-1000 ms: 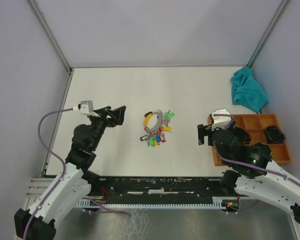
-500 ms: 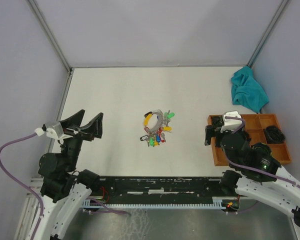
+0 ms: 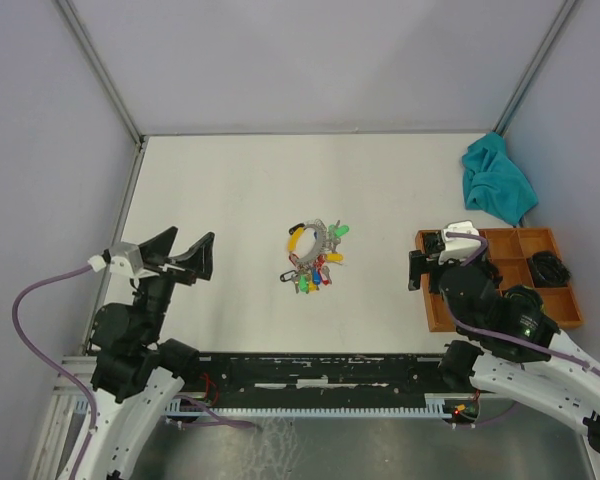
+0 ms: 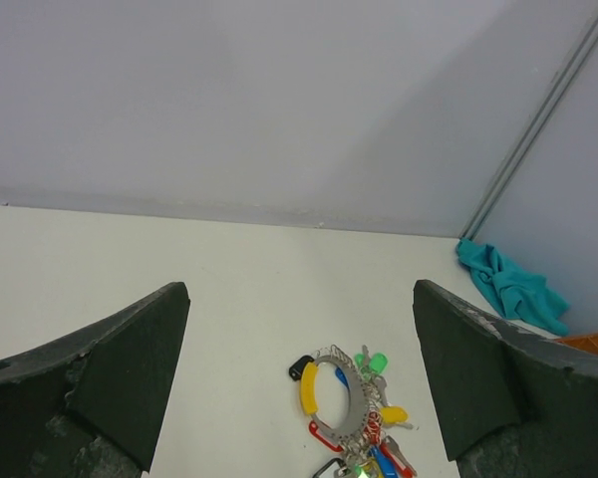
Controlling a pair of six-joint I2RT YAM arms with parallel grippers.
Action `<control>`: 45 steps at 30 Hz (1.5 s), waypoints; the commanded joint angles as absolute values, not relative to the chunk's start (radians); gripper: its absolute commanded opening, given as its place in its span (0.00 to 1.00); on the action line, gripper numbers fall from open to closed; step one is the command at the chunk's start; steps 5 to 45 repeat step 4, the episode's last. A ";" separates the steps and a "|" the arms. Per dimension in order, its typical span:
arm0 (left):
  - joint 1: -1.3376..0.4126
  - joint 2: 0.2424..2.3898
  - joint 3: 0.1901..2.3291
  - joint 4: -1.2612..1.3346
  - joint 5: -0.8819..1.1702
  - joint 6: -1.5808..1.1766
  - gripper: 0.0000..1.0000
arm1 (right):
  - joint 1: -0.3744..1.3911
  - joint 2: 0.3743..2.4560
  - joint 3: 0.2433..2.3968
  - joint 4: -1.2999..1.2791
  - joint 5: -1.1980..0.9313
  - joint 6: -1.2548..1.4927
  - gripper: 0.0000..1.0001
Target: Put the keys on the keyring
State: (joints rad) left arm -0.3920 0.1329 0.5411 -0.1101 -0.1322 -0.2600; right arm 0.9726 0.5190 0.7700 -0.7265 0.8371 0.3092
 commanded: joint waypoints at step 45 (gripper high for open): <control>-0.374 0.111 0.532 -0.060 -0.126 -0.217 0.99 | 0.971 0.544 0.780 -0.689 0.867 0.286 1.00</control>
